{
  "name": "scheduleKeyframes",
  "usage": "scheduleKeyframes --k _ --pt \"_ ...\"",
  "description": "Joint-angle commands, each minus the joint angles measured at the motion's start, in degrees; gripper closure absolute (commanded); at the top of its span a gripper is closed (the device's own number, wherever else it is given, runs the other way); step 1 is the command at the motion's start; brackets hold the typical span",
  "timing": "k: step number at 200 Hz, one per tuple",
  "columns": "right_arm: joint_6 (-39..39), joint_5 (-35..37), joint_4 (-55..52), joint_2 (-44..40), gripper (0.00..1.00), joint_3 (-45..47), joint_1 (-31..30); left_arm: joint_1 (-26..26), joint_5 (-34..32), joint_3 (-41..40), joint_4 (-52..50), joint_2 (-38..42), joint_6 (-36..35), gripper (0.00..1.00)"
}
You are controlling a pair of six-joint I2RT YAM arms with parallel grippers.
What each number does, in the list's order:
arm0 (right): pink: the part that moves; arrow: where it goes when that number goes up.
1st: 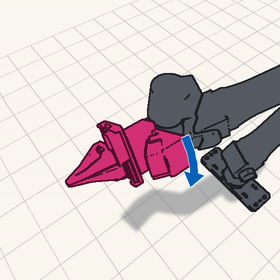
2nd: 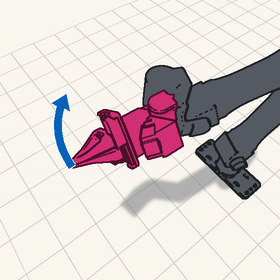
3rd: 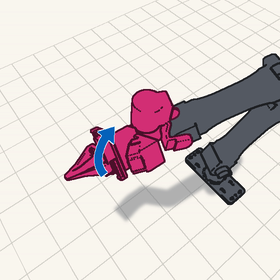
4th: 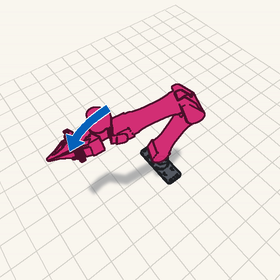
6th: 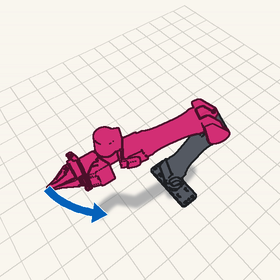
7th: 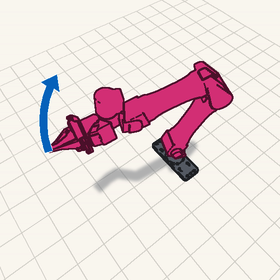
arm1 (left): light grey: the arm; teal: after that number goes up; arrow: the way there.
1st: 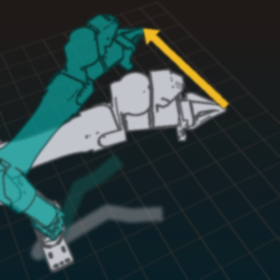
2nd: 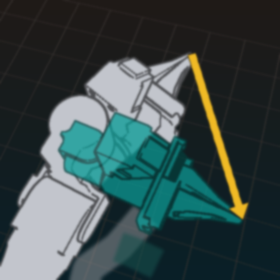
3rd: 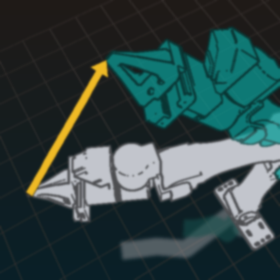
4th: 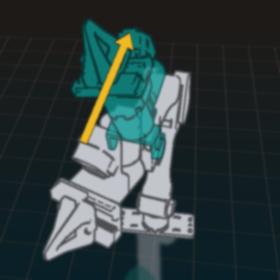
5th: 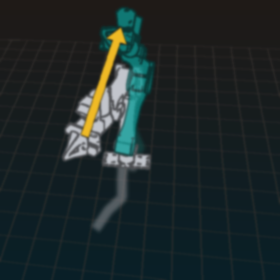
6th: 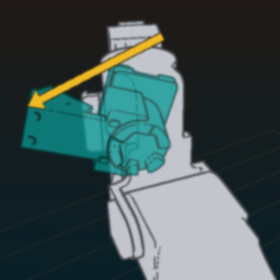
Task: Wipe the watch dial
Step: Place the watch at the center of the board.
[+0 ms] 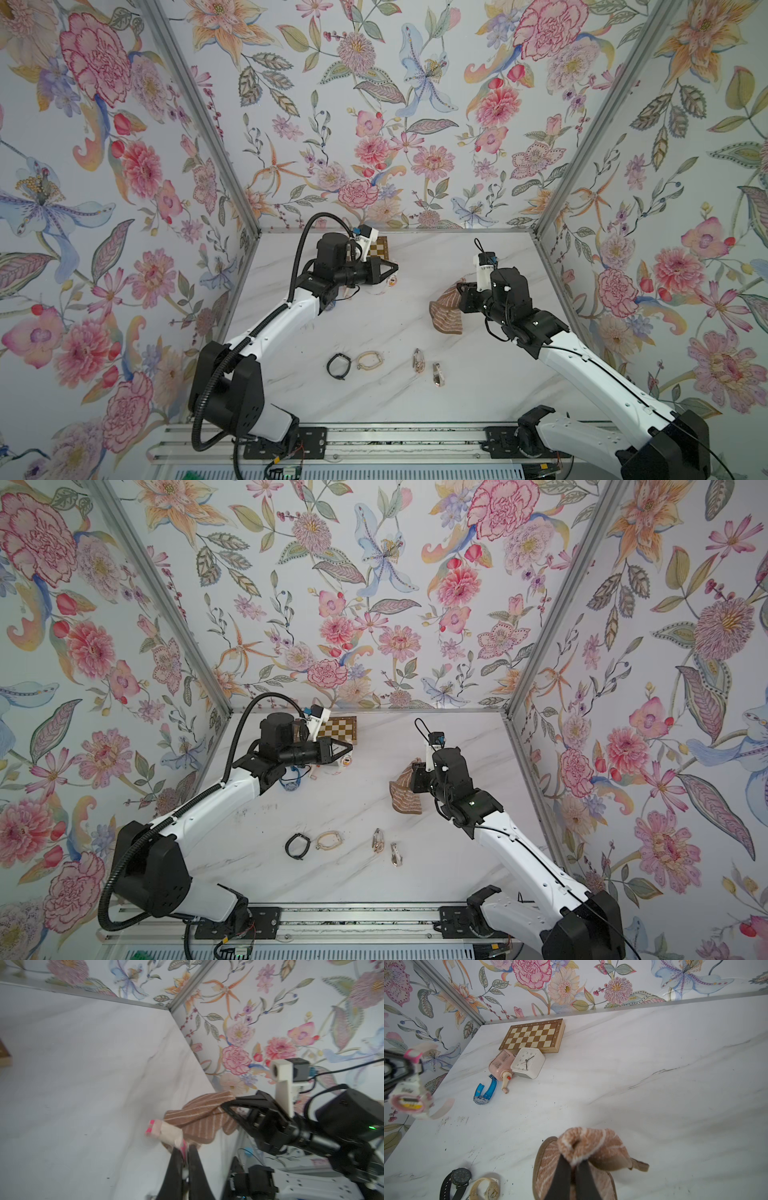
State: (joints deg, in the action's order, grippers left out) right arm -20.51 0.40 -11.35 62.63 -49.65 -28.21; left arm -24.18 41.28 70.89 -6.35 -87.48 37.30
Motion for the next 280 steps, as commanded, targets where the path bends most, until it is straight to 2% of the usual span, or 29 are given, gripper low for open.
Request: scheduleKeyframes --k 1,55,93,196,244,280 --pt "1.1 -2.5 0.1 -1.5 1.00 0.6 0.6 -0.5 -15.6 5.2 -24.8 -4.8 -17.8 1.00" --pt "0.9 -4.7 -0.2 -1.2 1.00 0.9 0.7 -0.5 -22.8 5.7 -27.7 -13.2 -22.7 1.00" --pt "0.6 -6.0 0.4 -1.2 1.00 2.0 0.6 0.2 -25.1 4.8 -24.2 -18.0 -24.6 1.00" --pt "0.0 -6.7 0.1 -1.0 1.00 1.7 0.5 -1.6 -23.4 26.0 -27.6 -35.7 -27.5 1.00" --pt "0.1 -6.4 -0.1 -0.9 1.00 1.7 0.6 -2.7 -22.7 34.2 -29.4 -42.0 -27.4 1.00" --pt "0.2 -6.0 -0.5 -1.5 1.00 1.7 0.6 -2.8 -21.9 37.3 -30.1 -44.8 -27.6 0.98"
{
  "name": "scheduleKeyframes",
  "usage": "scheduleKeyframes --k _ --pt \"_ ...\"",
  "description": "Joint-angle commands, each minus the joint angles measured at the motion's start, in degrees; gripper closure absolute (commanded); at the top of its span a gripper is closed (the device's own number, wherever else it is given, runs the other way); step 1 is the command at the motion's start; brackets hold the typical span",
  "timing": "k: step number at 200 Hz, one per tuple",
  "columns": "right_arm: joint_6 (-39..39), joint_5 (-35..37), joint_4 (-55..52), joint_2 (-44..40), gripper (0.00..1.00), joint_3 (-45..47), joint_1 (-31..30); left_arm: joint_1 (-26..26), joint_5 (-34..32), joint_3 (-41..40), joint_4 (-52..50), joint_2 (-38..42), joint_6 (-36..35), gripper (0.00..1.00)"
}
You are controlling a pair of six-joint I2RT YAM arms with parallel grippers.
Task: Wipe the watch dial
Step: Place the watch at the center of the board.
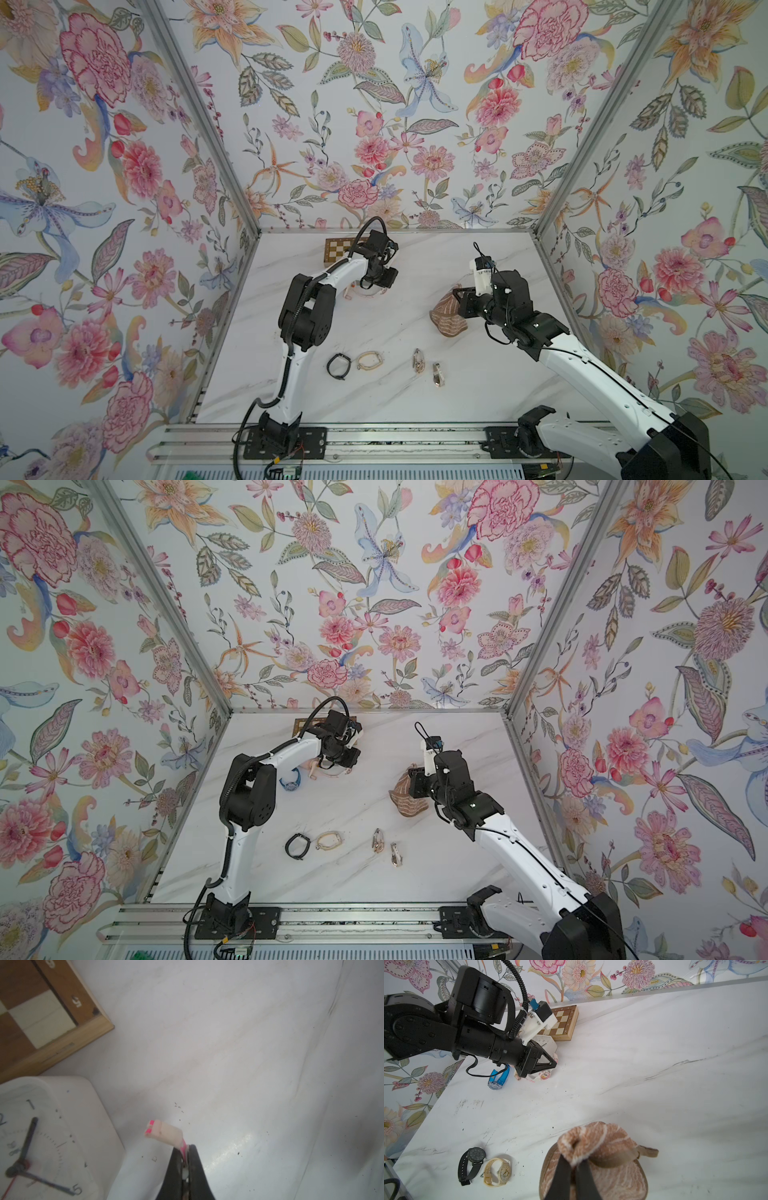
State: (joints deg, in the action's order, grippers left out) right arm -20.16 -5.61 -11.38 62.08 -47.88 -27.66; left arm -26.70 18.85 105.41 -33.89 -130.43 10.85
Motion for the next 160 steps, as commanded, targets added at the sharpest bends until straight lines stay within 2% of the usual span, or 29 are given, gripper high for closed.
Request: scheduleKeyframes --k 1,41,62,82,102,110,125,160 --pt "-0.2 0.0 -0.5 -1.0 1.00 -0.1 0.1 -0.3 0.6 2.9 -2.6 -1.9 -1.2 0.98" --pt "-0.2 0.0 -1.1 -1.3 1.00 -0.4 0.0 -0.3 0.5 5.1 -3.7 -2.8 -1.8 0.88" --pt "-0.4 0.0 -1.3 -1.5 1.00 -0.8 0.0 -0.4 0.7 4.7 -3.6 -1.6 -1.9 0.77" --pt "-0.4 0.3 -1.8 -1.7 1.00 -1.3 0.0 -0.4 0.2 3.6 -3.0 1.2 -1.8 0.62" --pt "0.1 1.2 -2.3 -2.2 1.00 -1.6 0.0 -0.6 -1.3 0.8 -1.1 6.4 -2.0 0.40" --pt "0.3 1.4 -2.5 -2.2 1.00 -1.7 0.1 -0.9 -2.6 -1.4 0.1 9.5 -1.6 0.29" --pt "0.4 1.4 -3.1 -2.4 1.00 -1.9 0.2 -1.2 -4.8 -7.8 3.3 16.3 -0.2 0.02" --pt "-0.1 0.8 -3.5 -2.4 1.00 -1.7 0.1 -1.3 -6.9 -27.1 9.4 33.6 8.6 0.00"
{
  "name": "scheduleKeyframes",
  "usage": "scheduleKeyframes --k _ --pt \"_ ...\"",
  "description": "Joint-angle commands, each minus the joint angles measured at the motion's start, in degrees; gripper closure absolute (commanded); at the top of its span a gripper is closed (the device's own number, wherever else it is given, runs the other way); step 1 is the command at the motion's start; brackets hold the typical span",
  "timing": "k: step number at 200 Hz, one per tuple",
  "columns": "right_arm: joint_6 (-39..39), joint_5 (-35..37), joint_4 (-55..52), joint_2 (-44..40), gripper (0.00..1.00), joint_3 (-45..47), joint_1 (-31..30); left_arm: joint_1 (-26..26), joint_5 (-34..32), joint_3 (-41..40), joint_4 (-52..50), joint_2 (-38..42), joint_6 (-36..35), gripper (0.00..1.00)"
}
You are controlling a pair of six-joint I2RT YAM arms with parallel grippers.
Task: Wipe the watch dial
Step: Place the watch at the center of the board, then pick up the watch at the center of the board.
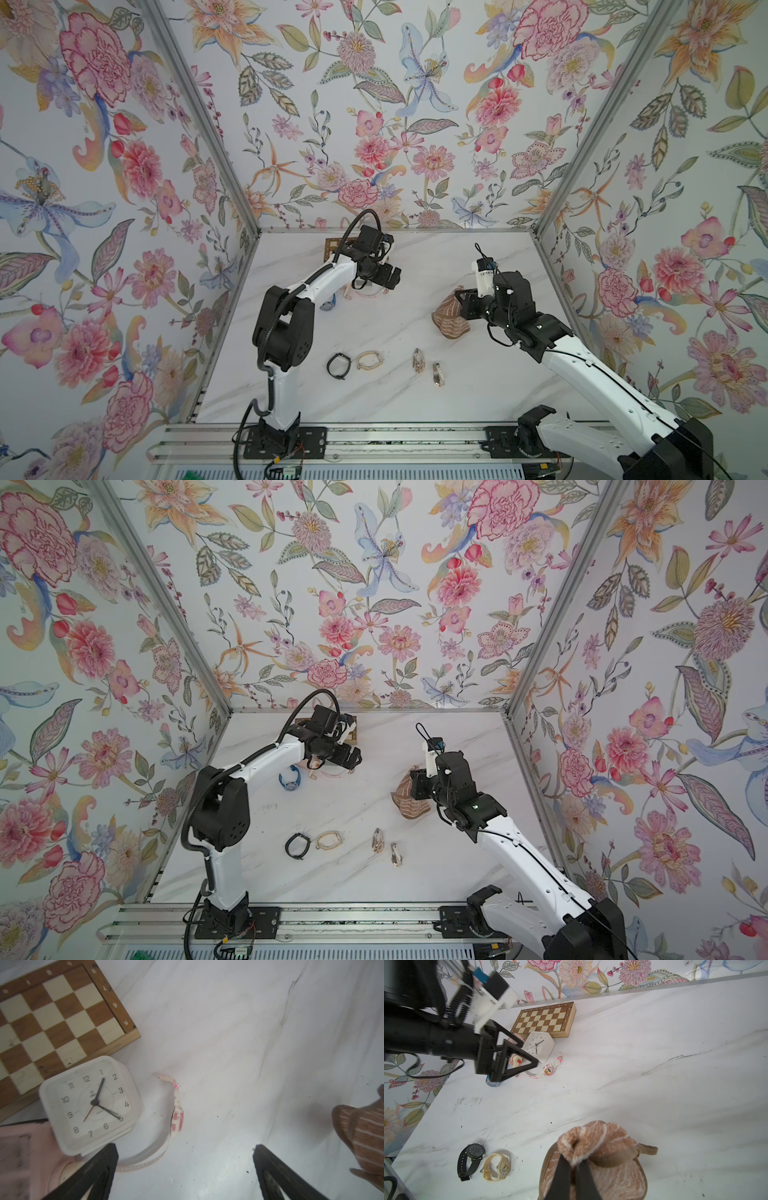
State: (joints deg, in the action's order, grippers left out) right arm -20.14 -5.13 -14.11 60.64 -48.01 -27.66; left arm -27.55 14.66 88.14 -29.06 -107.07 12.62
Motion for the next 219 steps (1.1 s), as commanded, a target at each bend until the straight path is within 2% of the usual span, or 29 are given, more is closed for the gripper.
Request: scheduleKeyframes --k 1,33,43,68,104,126,137,146,183,205,219 --pt "-0.1 0.2 -0.8 -0.9 1.00 -1.6 0.1 -0.4 -2.7 -10.4 4.7 10.8 7.2 0.00" --pt "-0.6 -1.3 -0.4 -0.1 1.00 -1.8 -0.5 -0.9 0.2 -26.1 9.5 25.5 17.8 0.00" --pt "-0.7 -1.3 -0.4 0.2 1.00 -2.0 -0.9 -2.1 1.1 -28.1 8.1 28.0 18.6 0.00" --pt "-0.6 -1.2 -0.7 0.6 1.00 -2.3 -2.1 -8.4 -2.0 -30.4 2.2 32.7 21.9 0.00" --pt "-0.8 -0.6 -0.5 0.3 1.00 -0.9 -3.2 -13.3 1.9 -44.1 12.3 41.3 40.7 0.10" --pt "-0.9 -0.9 0.3 0.3 1.00 0.0 -3.3 -15.0 2.2 -51.1 19.8 46.1 54.0 0.11" --pt "-0.8 -1.1 0.5 0.4 1.00 0.2 -3.3 -15.6 2.6 -53.6 22.9 47.6 59.3 0.11" --pt "-0.8 -1.3 0.6 0.5 1.00 0.3 -3.3 -15.7 1.4 -53.7 21.0 48.0 63.4 0.12" --pt "-0.5 -1.5 1.1 0.5 1.00 0.8 -3.3 -16.7 1.8 -52.8 22.5 46.4 75.2 0.15" --pt "0.0 -1.4 1.2 0.2 1.00 1.2 -3.1 -17.6 1.3 -55.6 28.1 46.9 83.5 0.23" --pt "0.1 -1.2 1.3 -0.2 1.00 1.7 -2.9 -17.8 1.3 -56.1 29.7 46.3 86.2 0.26"
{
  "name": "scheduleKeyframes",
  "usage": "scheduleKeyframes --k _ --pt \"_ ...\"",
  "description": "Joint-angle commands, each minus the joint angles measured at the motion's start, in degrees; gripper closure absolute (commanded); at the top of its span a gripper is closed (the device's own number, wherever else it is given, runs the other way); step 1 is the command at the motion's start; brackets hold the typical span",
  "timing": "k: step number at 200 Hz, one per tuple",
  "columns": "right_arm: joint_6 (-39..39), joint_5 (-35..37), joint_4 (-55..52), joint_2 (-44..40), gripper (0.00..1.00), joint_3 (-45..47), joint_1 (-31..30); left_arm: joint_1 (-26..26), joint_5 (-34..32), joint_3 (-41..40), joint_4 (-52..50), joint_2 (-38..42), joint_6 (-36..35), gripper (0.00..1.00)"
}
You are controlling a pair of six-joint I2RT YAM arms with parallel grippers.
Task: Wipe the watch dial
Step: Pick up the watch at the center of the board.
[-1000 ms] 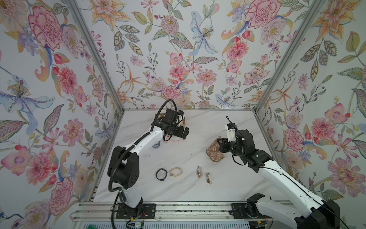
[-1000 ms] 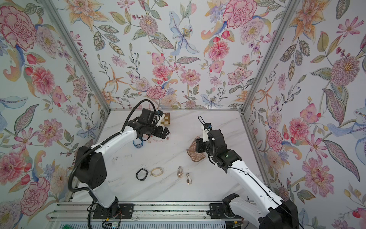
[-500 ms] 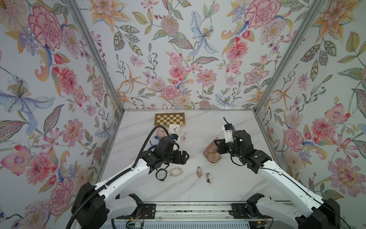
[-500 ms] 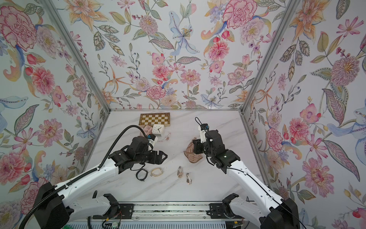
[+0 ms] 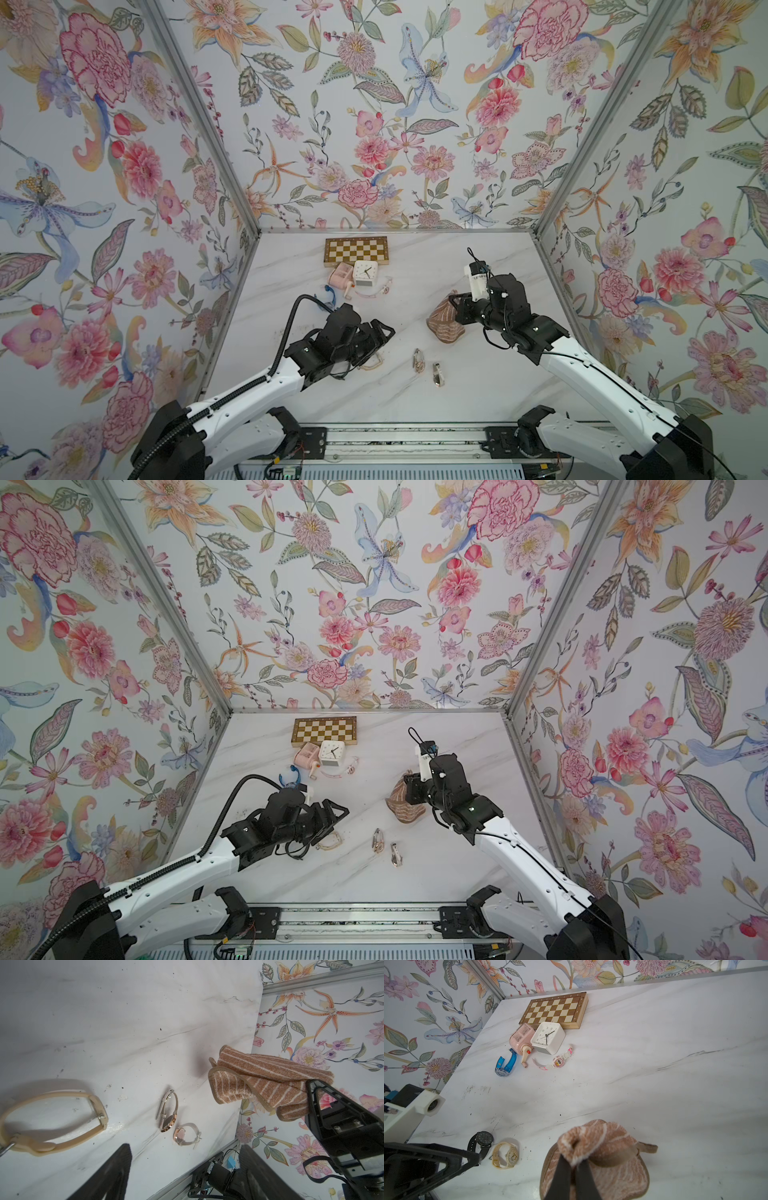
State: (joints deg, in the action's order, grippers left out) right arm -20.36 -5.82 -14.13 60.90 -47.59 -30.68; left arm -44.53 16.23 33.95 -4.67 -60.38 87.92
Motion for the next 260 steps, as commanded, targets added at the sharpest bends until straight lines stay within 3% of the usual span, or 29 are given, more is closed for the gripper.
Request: scheduleKeyframes --k 1,61,174,260 --pt "0.3 -0.5 1.4 -0.5 1.00 1.3 0.2 -0.8 -0.2 -1.9 5.2 -0.4 11.0 0.26" --pt "0.2 -0.9 2.2 -1.7 1.00 3.4 1.1 -0.6 -0.4 -6.4 9.5 -3.3 16.9 0.30" --pt "0.3 -2.2 3.2 -1.8 1.00 5.2 2.9 7.6 3.2 -4.4 4.8 -8.6 10.5 0.32" --pt "0.7 -3.2 4.0 -1.9 1.00 6.5 5.0 9.5 5.2 -1.2 2.7 -14.7 6.9 0.33"
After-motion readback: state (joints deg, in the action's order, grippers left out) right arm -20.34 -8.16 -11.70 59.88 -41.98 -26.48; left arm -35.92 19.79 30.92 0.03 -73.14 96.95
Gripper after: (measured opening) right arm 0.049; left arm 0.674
